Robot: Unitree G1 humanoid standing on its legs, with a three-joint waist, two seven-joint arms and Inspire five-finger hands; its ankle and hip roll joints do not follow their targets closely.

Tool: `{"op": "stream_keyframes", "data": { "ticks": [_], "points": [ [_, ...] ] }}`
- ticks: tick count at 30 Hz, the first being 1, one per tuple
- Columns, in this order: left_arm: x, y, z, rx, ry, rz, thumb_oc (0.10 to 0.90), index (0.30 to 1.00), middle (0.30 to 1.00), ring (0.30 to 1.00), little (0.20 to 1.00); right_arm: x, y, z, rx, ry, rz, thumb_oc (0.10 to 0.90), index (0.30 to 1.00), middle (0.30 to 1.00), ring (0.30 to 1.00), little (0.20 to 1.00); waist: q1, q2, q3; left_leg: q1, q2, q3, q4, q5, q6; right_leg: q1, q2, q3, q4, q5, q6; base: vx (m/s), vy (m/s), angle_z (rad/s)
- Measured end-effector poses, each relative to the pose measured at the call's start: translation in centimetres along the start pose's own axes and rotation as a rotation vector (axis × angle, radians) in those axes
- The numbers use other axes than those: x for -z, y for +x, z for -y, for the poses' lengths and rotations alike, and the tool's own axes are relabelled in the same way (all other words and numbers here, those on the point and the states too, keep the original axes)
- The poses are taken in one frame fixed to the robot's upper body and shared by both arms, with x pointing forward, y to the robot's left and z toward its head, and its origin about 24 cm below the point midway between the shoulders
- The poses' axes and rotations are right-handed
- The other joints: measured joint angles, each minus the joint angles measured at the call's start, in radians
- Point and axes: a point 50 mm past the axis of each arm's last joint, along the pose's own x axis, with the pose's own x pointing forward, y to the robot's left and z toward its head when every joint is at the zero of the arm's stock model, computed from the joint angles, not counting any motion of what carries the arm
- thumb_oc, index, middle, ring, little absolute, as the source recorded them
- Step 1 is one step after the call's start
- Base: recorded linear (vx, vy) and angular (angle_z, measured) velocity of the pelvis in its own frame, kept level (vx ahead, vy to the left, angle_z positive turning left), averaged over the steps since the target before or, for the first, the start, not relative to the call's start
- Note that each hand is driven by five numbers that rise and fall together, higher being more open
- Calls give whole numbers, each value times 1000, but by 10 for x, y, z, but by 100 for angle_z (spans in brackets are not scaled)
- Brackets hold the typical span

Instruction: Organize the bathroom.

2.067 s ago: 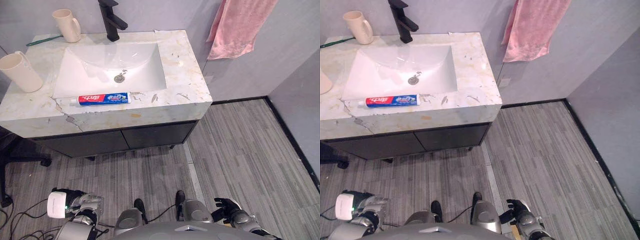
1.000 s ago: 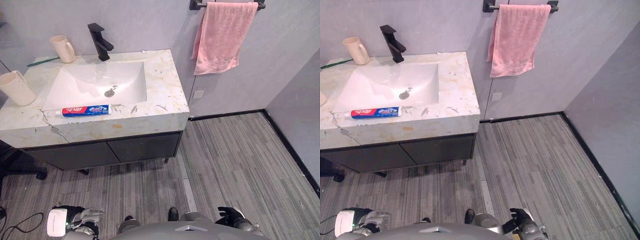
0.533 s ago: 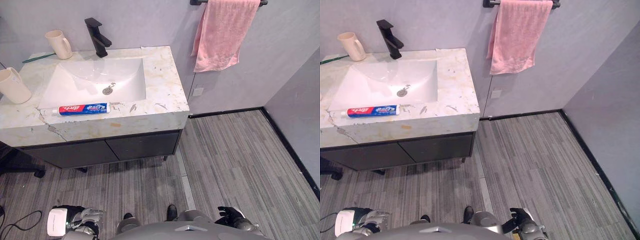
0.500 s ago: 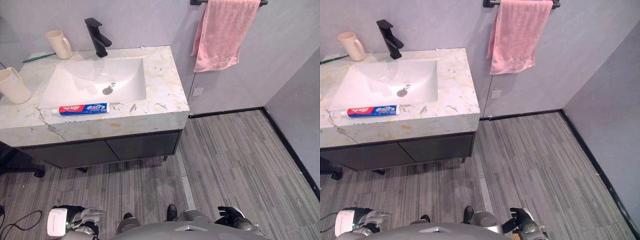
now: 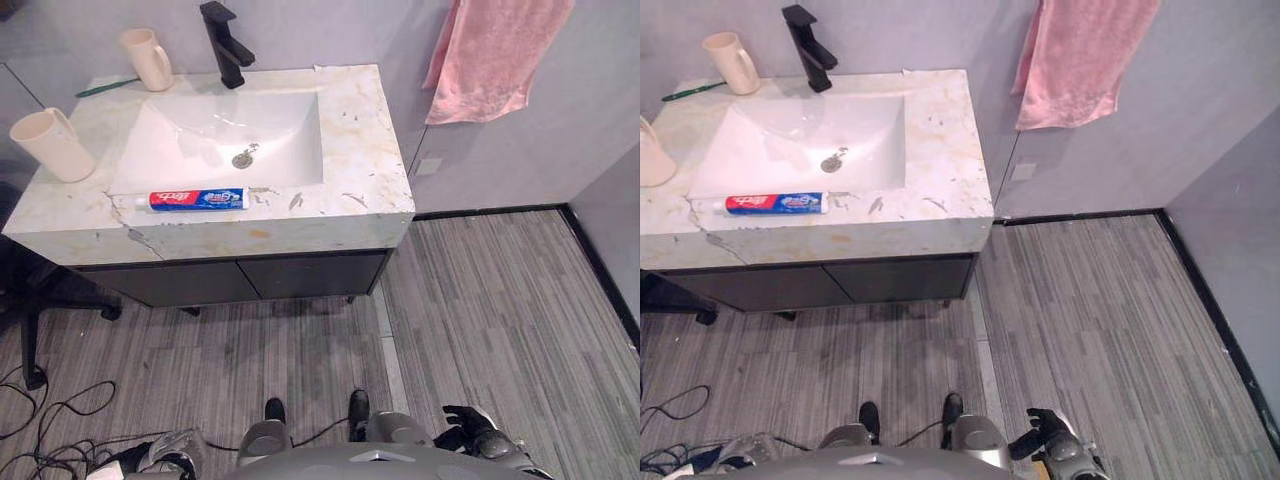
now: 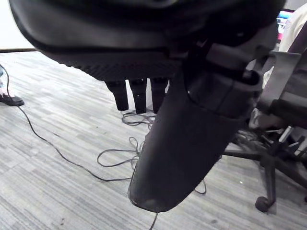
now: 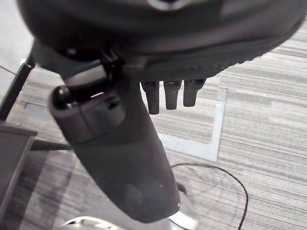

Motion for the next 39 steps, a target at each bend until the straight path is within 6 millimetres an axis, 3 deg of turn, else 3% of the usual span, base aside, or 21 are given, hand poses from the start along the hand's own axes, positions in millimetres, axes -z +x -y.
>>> {"op": "stream_keyframes", "data": {
  "ticks": [3,4,5,6,7,9,11,12,13,14,15,16,17,18,21,23,27,28,32,37,39],
  "points": [
    [-3,2,-2,-12,-2,10,800,900,900,900,900,-3,0,-7,-19,6,7,800,900,900,900,900,-1,-2,-17,-12,-8,-15,37,-13,9,7,-6,1,4,-2,-2,8,-33,13],
    [-2,3,-2,-14,-6,11,800,900,900,900,900,-7,1,-6,-16,5,17,800,900,900,900,900,7,0,-14,-34,-3,-32,99,-24,-21,-6,9,-2,29,-19,-13,19,125,20],
    [-15,2,-1,-10,-28,42,800,900,900,900,900,-12,2,-9,-19,8,17,800,900,900,900,900,6,-40,-3,-178,-14,-100,347,-44,-33,-25,-26,19,60,-47,-38,33,134,15],
    [-15,2,-1,-10,-28,42,800,900,900,900,900,-12,2,-9,-19,8,17,800,900,900,900,900,6,-40,-3,-178,-14,-100,347,-44,-33,-25,-26,19,60,-47,-38,160,331,-9],
    [-4,2,-1,-11,-3,14,800,900,900,900,900,-8,2,-5,-6,-16,6,800,900,900,900,900,29,-36,-2,-219,27,-124,378,-57,-11,-3,-20,14,54,-37,-45,164,316,-20],
    [9,2,-3,-17,28,-11,800,900,900,900,900,0,1,-1,6,-17,-19,800,900,900,900,900,21,-33,-15,-201,85,-108,284,-55,-8,5,-17,4,55,-43,-34,145,321,-16],
    [12,1,-3,-19,40,-26,800,900,900,900,900,4,2,5,33,-2,-40,800,900,900,900,900,12,-23,-22,-180,110,-128,225,-45,-6,0,-20,6,65,-46,-26,122,423,-4],
    [5,-2,1,-5,30,-16,800,900,900,900,900,11,1,7,42,2,-68,800,900,900,900,900,6,-21,-22,-149,97,-122,255,-65,-3,-4,-44,8,106,-49,5,155,529,16],
    [2,-5,5,10,50,-3,800,900,900,900,900,17,0,8,49,0,-87,800,900,900,900,900,-3,-33,-19,-124,80,-58,257,-90,12,-17,-80,0,153,-81,19,103,362,30],
    [0,-9,9,23,65,15,800,900,900,900,900,22,-1,10,55,3,-99,800,900,900,900,900,-12,-27,-20,-88,62,-35,218,-82,24,-26,-97,1,184,-95,34,56,279,30],
    [-10,-13,14,48,65,50,800,900,900,900,900,23,-1,10,59,13,-104,800,900,900,900,900,-8,-27,-18,-51,34,-25,169,-82,-12,-51,-121,13,217,-94,58,47,258,-2],
    [-20,-16,17,63,56,83,800,900,900,900,900,21,-1,6,57,26,-97,800,900,900,900,900,-2,-47,-6,-31,-2,-7,148,-76,6,-71,-164,14,243,-62,74,57,205,-35],
    [-24,-16,18,69,43,90,800,900,900,900,900,13,1,5,52,18,-73,800,900,900,900,900,1,-50,-1,-21,-14,27,131,-78,12,-100,-191,-12,283,-3,71,82,85,-87],
    [-26,-14,15,62,44,97,800,900,900,900,900,-2,2,2,39,-15,-19,800,900,900,900,900,15,-35,11,17,-19,88,95,-80,36,-144,-219,-77,339,40,51,81,-45,-105],
    [-30,-5,6,12,46,123,800,900,900,900,900,-13,1,-7,9,-29,55,800,900,900,900,900,-16,-21,15,40,-36,77,28,-52,45,-158,-123,16,239,4,81,48,-125,-15],
    [-51,-8,8,21,-24,177,800,900,900,900,900,-3,-1,-12,-4,-19,24,800,900,900,900,900,-23,-38,9,12,-73,29,-16,-17,62,-165,-87,38,151,6,77,42,-158,77],
    [-51,-7,6,22,-58,184,800,900,900,900,900,13,-3,-17,-16,-14,-36,800,900,900,900,900,-8,-42,2,13,-88,-15,-15,-11,63,-109,-70,32,63,64,53,66,-53,60],
    [-42,-2,1,3,-53,157,800,900,900,900,900,14,-3,-16,-11,-8,-37,800,900,900,900,900,-11,-38,1,22,-88,-27,-19,-15,61,-88,-60,43,34,113,32,116,-2,12],
    [-38,0,-2,-13,-131,112,800,900,900,900,900,12,-2,-9,6,3,-29,800,900,900,900,900,-8,-3,-18,45,-66,-35,-21,-20,61,-27,-33,33,-33,133,16,52,10,5],
    [-88,-14,-10,-28,-502,161,800,900,900,900,900,9,-1,5,38,-4,-17,800,900,900,900,900,-7,14,-32,44,-54,-42,-22,-22,57,-17,-21,25,-43,135,13,11,7,2],
    [-140,-23,-40,-132,-815,188,800,900,900,900,900,8,-1,2,30,-3,-14,800,900,900,900,900,-2,4,-38,43,-47,-48,-35,-27,54,-14,-16,13,-46,133,14,36,-29,7]
  ]
}}
